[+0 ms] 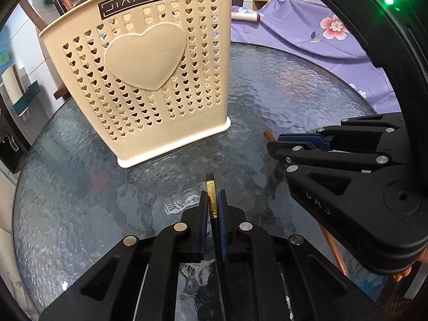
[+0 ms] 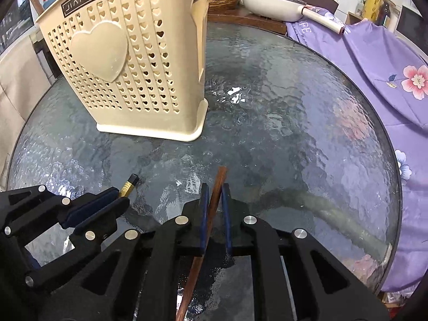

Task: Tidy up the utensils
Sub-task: 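Lift the black stick and chopstick with both grippers up toward the caddy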

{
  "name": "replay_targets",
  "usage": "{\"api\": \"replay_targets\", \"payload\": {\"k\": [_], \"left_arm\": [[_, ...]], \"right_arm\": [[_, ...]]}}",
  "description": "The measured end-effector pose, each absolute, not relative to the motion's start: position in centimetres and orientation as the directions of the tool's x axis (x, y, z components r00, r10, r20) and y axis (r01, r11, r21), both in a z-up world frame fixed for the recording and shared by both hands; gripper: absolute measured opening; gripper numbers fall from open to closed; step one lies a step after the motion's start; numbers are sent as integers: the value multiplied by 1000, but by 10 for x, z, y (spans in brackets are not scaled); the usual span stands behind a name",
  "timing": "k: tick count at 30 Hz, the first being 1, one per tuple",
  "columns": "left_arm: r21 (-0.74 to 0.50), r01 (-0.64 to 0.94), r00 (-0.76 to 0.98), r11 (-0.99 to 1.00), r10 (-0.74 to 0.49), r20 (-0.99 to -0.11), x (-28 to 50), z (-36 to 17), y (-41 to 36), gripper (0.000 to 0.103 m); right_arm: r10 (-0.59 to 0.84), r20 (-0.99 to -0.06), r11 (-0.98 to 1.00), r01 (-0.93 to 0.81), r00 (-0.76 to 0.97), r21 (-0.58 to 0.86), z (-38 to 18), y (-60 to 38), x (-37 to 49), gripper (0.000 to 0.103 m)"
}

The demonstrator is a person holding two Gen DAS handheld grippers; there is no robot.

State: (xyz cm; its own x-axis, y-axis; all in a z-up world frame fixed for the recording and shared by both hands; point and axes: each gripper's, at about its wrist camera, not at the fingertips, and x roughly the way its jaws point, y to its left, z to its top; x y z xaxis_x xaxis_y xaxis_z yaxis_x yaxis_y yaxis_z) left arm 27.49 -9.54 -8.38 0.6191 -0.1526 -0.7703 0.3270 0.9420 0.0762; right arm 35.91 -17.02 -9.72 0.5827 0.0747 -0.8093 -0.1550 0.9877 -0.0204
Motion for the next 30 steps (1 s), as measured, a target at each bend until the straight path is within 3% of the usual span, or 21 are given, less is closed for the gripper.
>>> {"api": "replay_targets", "payload": {"k": [19,30], "left_arm": [[-36,314,632,949,-238,-737,277,-44,-63,7],[-78,299,690,951,-272,-671,260,-3,-40,7]], "right_arm": [[280,-736,960,-178,616,216,-66,-193,354,7],[334,-644,942,-241,689,232,-20,-195,332,7]]}}
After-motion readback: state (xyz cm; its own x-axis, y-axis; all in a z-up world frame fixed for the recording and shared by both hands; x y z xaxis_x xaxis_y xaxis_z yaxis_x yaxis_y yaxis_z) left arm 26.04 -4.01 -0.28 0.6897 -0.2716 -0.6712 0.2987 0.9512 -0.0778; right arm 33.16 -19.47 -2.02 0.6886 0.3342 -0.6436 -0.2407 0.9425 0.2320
